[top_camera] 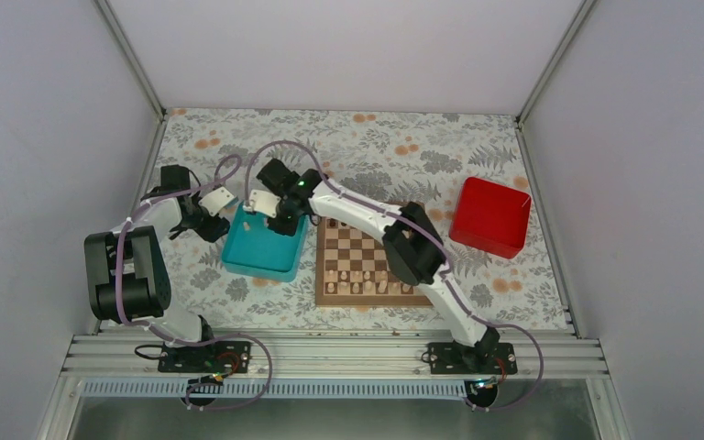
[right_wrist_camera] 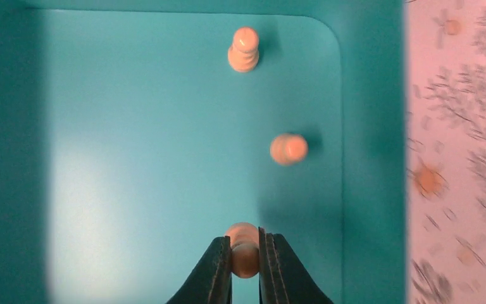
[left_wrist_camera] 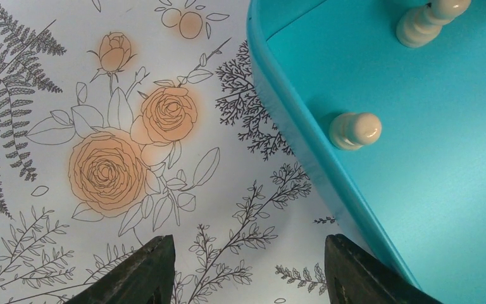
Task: Set up the chess pieces on the board
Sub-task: Pick up the chess piece from the storage box, then place the chess piece on the chessboard.
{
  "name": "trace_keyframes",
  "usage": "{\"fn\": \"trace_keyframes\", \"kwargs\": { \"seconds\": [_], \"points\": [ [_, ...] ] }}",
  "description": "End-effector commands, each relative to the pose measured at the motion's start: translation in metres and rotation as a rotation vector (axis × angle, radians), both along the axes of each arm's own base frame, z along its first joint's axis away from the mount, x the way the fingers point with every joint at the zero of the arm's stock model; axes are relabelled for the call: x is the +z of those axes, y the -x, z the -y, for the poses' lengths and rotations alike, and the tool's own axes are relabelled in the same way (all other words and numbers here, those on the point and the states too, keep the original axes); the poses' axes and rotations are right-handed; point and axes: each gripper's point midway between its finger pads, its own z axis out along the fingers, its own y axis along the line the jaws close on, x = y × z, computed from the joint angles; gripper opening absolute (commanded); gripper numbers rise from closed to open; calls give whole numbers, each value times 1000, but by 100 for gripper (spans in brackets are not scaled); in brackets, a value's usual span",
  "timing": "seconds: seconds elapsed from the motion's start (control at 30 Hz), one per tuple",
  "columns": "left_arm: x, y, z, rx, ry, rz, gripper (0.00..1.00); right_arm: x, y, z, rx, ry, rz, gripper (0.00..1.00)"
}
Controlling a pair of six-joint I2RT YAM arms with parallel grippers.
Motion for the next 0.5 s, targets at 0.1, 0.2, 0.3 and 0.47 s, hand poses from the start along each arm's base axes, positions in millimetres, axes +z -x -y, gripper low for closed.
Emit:
{"fn": "trace_keyframes", "kwargs": {
  "seconds": [0.1, 0.2, 0.3, 0.47],
  "points": [
    [7, -1, 1, 2, 0, 19, 59, 125, 23, 57, 3, -130, 35, 4],
    [9, -2, -1, 9, -9, 24, 60, 137, 39, 95, -8, -114, 37, 4],
    [12, -4, -1, 13, -6, 27, 61, 141, 57, 136, -26, -100, 37, 4],
    [12, -11, -3, 33, -4, 35, 63, 132, 84, 205, -101, -70, 41, 4]
  ]
}}
